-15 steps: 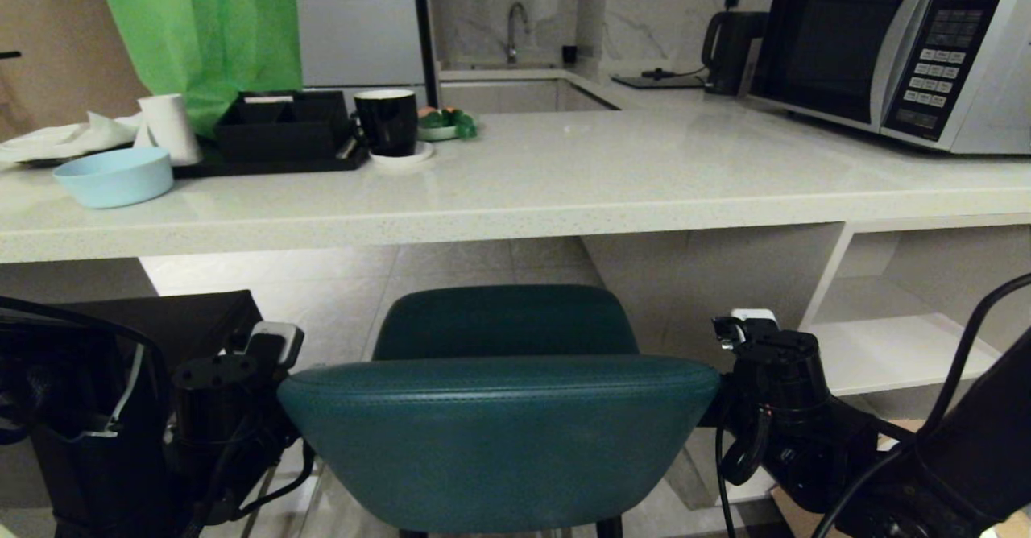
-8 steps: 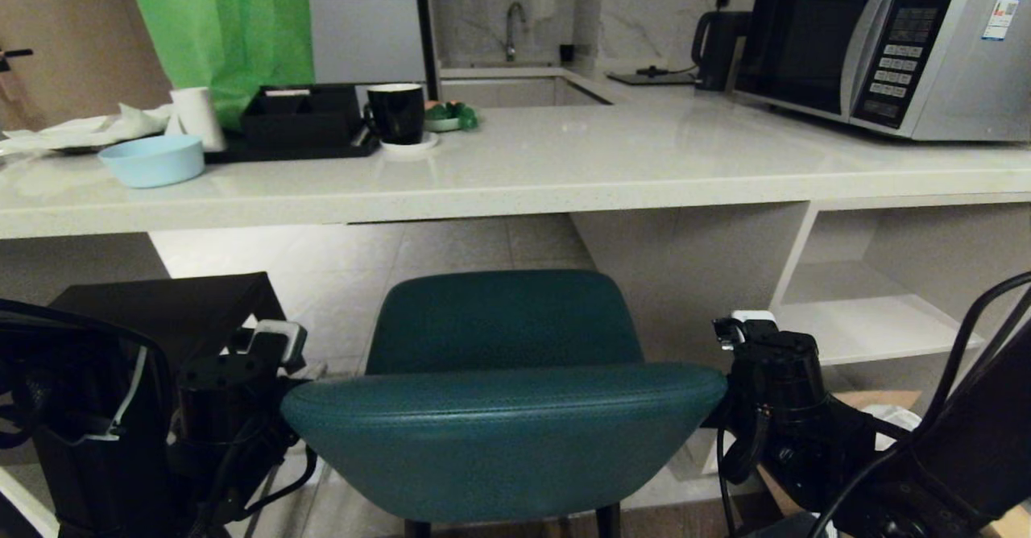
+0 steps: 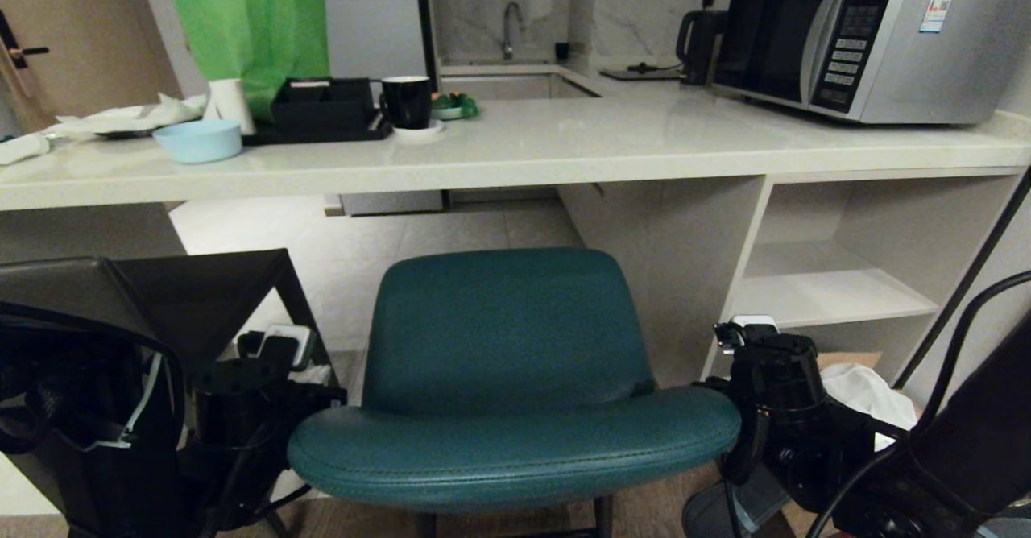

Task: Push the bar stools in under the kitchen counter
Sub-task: Pull the blue chair out from under the dining table

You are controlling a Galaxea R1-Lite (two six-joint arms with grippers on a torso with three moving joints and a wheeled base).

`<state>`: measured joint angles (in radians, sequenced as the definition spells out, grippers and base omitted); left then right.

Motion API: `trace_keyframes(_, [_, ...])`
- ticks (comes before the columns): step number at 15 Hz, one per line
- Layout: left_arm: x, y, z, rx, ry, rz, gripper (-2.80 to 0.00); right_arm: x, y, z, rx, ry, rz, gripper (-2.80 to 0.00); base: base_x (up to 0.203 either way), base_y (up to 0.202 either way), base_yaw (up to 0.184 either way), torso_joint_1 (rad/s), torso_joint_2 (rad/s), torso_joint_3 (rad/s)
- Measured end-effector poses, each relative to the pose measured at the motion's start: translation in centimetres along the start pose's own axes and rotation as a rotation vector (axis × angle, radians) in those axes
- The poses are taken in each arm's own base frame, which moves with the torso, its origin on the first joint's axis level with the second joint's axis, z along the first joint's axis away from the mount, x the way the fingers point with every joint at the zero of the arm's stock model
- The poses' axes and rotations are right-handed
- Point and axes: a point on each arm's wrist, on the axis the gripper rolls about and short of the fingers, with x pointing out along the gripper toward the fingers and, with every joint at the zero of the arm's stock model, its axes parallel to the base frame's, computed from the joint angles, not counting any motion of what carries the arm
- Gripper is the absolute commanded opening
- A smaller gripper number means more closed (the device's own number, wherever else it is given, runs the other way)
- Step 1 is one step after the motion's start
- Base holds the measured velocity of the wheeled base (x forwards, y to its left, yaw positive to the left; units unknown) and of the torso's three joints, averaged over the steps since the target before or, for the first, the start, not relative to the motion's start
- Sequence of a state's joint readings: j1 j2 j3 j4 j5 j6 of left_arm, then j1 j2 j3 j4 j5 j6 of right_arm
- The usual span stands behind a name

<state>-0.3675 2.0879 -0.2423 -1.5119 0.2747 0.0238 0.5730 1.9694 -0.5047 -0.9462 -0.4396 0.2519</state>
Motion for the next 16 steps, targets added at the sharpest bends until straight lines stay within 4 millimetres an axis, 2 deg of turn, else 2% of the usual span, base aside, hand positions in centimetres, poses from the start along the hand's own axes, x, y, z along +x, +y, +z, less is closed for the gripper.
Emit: trace_keyframes(16, [-0.2, -0.6, 1.5, -0.005, -0.068, -0.009, -2.8, -1.1, -0.1, 1.6, 0.026, -0.058, 0.017, -2.8, -0.008, 0.0, 0.0, 0.0, 0.0, 0.0])
